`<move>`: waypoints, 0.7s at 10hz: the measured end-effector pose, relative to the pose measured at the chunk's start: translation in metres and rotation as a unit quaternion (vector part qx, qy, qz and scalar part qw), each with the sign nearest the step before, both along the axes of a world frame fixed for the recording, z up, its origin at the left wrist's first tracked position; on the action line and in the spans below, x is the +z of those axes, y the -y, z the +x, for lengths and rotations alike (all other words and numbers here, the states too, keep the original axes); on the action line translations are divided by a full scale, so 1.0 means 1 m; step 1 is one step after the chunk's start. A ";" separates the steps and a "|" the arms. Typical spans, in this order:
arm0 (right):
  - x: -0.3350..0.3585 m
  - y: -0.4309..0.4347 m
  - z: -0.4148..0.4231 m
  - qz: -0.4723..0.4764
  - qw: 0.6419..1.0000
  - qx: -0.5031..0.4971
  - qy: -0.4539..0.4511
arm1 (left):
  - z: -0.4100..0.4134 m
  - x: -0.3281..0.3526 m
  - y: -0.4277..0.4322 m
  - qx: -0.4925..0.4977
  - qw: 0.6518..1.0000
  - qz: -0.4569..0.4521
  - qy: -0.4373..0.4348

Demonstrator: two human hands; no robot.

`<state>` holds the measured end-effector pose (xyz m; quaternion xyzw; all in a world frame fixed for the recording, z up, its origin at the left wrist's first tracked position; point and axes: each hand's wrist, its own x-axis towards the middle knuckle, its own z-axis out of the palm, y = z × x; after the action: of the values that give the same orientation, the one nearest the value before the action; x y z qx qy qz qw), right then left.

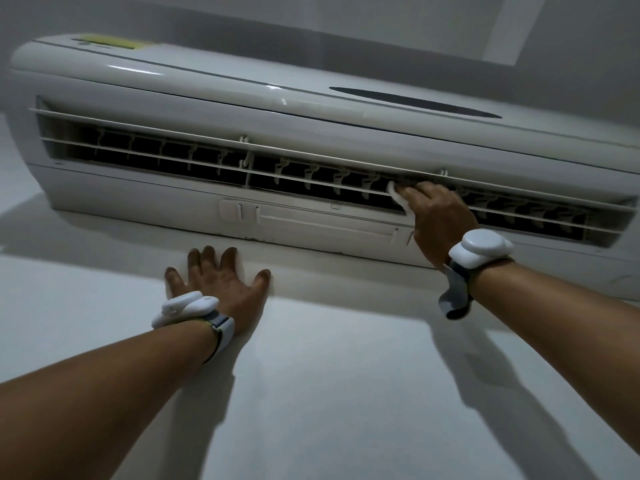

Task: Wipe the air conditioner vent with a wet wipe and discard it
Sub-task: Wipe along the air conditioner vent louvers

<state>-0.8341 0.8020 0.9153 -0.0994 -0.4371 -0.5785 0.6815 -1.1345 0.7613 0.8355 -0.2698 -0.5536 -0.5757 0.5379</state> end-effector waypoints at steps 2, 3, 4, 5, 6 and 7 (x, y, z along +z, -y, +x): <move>-0.011 0.012 0.008 0.046 0.986 0.150 0.050 | -0.003 0.002 -0.002 -0.004 1.000 0.005 0.001; -0.013 0.032 0.004 0.114 0.972 0.198 0.049 | -0.004 0.001 -0.003 -0.005 1.000 0.010 0.000; -0.010 0.049 -0.002 0.140 0.971 0.186 0.046 | -0.004 0.002 -0.003 -0.007 1.000 0.004 0.000; -0.005 0.050 -0.007 0.096 0.993 0.069 -0.010 | -0.003 0.001 0.000 -0.006 1.000 0.005 0.002; -0.003 0.044 -0.009 0.042 0.998 0.017 -0.039 | 0.000 -0.001 0.003 -0.007 1.000 0.001 0.002; 0.000 0.041 -0.011 0.025 0.998 0.005 -0.062 | 0.002 -0.002 0.004 -0.018 1.000 -0.010 0.002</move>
<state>-0.8448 0.7608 0.9154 -0.1161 -0.3799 -0.5788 0.7122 -1.1329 0.7570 0.8332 -0.2842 -0.5552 -0.5805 0.5234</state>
